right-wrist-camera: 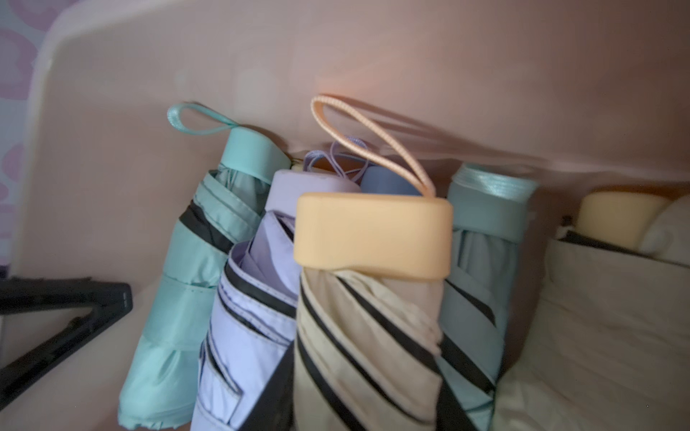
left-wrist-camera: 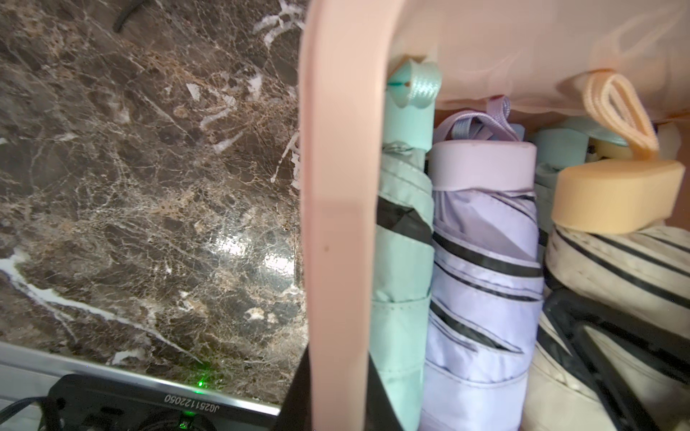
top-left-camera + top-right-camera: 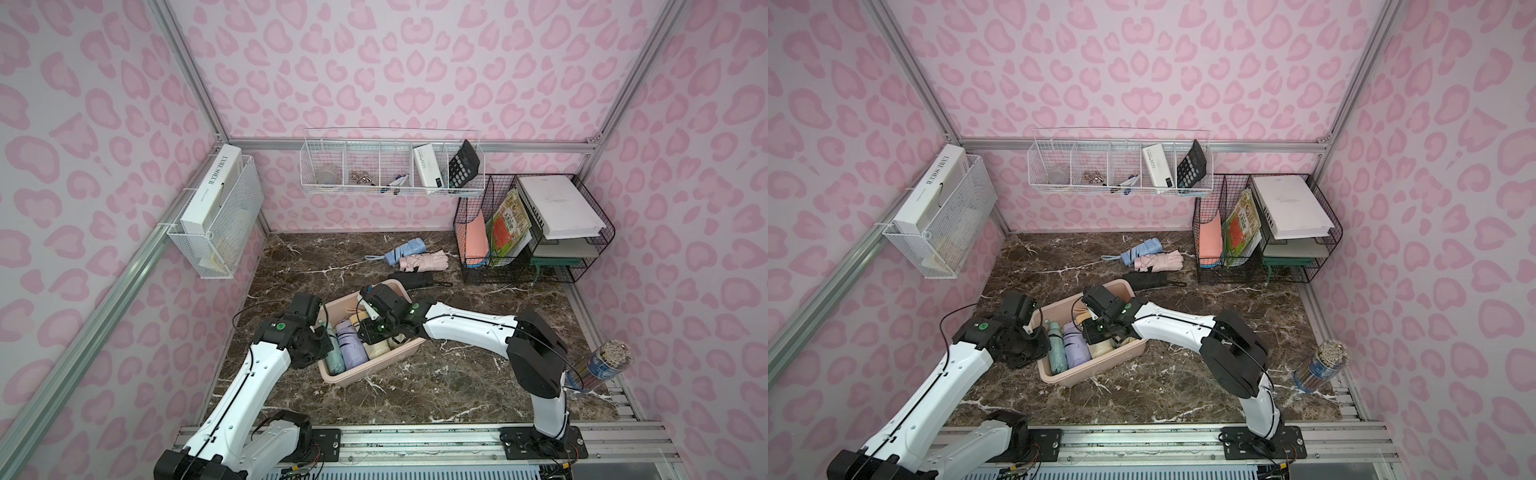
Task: Put the umbrella into the storage box
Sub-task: Place the umbrella in the storage box, then move the umbrella to the center of the board.
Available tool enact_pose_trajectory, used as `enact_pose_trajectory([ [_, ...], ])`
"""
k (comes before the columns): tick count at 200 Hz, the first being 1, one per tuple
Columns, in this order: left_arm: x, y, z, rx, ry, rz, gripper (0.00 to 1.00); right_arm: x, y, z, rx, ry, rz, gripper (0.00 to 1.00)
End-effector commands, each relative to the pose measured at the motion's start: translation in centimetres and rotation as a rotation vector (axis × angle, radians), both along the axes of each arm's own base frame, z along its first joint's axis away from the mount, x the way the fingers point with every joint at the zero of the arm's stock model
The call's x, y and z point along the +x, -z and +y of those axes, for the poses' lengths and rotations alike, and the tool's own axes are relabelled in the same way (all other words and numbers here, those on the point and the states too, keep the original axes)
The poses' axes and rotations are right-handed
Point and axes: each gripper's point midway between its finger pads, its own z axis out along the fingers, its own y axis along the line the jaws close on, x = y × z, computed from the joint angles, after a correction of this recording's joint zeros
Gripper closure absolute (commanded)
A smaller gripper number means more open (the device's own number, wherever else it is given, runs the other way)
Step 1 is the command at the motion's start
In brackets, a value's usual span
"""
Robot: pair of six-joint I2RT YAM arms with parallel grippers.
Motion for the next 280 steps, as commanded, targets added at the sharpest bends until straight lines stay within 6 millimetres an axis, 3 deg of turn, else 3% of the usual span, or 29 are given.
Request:
enact_pose_trajectory([
  [1, 0.0, -0.1, -0.2, -0.002, 0.021, 0.004, 0.95, 1.0, -1.7, 0.3, 0.021, 0.012, -0.057, 0.37],
  [19, 0.0, -0.2, 0.0, 0.009, 0.025, 0.005, 0.95, 1.6, -3.7, -0.2, 0.037, 0.012, -0.097, 0.29],
  [49, -0.6, -0.4, 0.9, 0.059, 0.013, 0.045, 0.97, 3.7, -8.5, -2.2, 0.06, 0.009, -0.213, 0.27],
  [66, -0.9, -0.5, 1.2, 0.076, 0.027, 0.056, 0.97, 6.0, -10.4, -4.2, 0.047, 0.032, -0.308, 0.27],
  [90, -1.2, -0.7, 1.5, 0.087, 0.023, 0.061, 0.97, 9.7, -11.1, -7.3, 0.005, 0.04, -0.423, 0.28],
  [112, -1.6, -0.8, 1.9, 0.099, 0.011, 0.067, 0.98, 13.3, -10.2, -9.9, -0.067, 0.006, -0.511, 0.28],
  [136, -2.1, -0.8, 2.5, 0.118, -0.01, 0.074, 0.98, 17.0, -7.7, -12.4, -0.161, -0.072, -0.555, 0.26],
  [171, -2.7, -1.0, 3.3, 0.144, -0.037, 0.083, 0.98, 22.8, -5.2, -15.2, -0.24, 0.013, -0.517, 0.26],
  [197, -2.9, -1.1, 3.6, 0.158, -0.053, 0.086, 0.97, 25.2, -3.8, -14.2, -0.221, 0.015, -0.516, 0.26],
  [235, -3.7, -1.6, 4.7, 0.206, -0.124, 0.114, 0.97, 26.7, -0.9, -11.3, -0.174, -0.045, -0.466, 0.27],
  [239, -3.8, -1.6, 4.9, 0.211, -0.134, 0.117, 0.97, 26.9, -1.4, -11.0, -0.161, -0.046, -0.473, 0.27],
  [243, -3.9, -1.6, 5.0, 0.218, -0.145, 0.119, 0.97, 26.9, -0.2, -10.6, -0.162, -0.058, -0.455, 0.27],
  [256, -4.2, -1.6, 5.5, 0.236, -0.174, 0.12, 0.97, 27.3, 0.4, -9.7, -0.145, -0.07, -0.448, 0.27],
  [280, -4.2, -1.5, 5.8, 0.245, -0.188, 0.094, 0.97, 29.4, 0.8, -10.1, -0.177, 0.022, -0.478, 0.27],
])
